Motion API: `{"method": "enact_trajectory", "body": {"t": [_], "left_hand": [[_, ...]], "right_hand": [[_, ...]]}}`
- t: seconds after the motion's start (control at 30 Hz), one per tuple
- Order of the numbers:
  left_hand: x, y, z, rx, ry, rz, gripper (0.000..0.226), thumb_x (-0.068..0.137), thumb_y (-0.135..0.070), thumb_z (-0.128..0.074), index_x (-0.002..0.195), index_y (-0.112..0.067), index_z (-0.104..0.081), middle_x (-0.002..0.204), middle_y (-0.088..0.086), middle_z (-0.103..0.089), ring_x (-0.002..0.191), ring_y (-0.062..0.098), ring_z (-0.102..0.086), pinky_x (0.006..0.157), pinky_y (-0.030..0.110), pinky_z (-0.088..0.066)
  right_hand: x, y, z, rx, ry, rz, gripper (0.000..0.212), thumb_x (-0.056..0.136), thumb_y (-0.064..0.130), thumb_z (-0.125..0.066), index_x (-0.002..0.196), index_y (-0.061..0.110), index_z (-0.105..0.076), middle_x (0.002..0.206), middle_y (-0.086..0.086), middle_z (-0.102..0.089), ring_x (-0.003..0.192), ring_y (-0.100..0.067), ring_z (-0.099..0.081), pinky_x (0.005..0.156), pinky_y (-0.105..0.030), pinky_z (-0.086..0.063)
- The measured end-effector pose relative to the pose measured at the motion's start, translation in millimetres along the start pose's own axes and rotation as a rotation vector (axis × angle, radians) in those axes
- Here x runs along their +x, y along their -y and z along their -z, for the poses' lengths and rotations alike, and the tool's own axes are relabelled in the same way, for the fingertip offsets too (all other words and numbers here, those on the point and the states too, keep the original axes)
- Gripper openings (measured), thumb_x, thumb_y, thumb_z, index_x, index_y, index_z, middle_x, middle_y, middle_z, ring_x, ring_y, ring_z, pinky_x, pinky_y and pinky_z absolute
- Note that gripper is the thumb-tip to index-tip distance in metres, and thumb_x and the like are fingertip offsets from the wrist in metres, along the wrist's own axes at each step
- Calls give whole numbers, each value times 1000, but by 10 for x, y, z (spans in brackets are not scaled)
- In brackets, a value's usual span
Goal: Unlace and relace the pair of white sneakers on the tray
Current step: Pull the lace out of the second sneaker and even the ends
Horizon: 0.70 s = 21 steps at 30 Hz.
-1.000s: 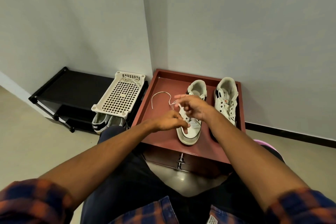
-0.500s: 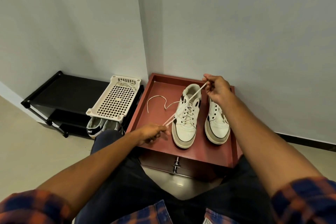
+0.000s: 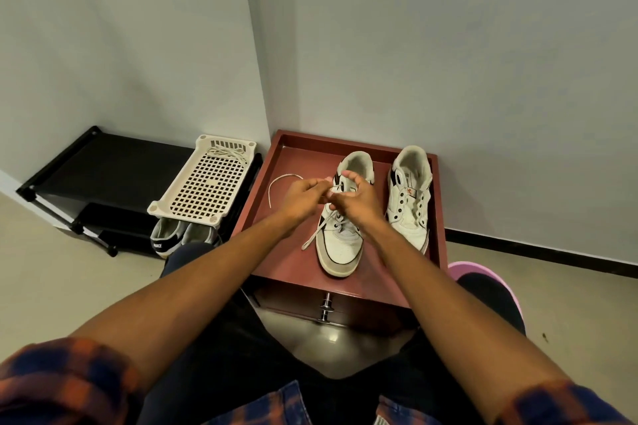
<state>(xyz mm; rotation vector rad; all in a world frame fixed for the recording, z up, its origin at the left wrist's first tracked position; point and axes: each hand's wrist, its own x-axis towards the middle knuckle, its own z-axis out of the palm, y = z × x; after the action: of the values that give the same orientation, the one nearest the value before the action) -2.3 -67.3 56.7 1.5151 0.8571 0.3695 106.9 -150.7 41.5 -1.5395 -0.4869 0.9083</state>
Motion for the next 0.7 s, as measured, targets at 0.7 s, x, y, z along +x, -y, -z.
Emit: {"method": "enact_trajectory", "body": {"t": [0.7], "left_hand": [[388,52,-97,240,109,18,17,89,-14,-64,80,-3,-74,80,22,-73,70,23,-65,77,44,-58]], "right_hand": [[110,-144,180,-30,30,-1,40,90,-9,-68,130,-7,-59,63,-7,-71,51,-7,-65,52,-17,-52]]}}
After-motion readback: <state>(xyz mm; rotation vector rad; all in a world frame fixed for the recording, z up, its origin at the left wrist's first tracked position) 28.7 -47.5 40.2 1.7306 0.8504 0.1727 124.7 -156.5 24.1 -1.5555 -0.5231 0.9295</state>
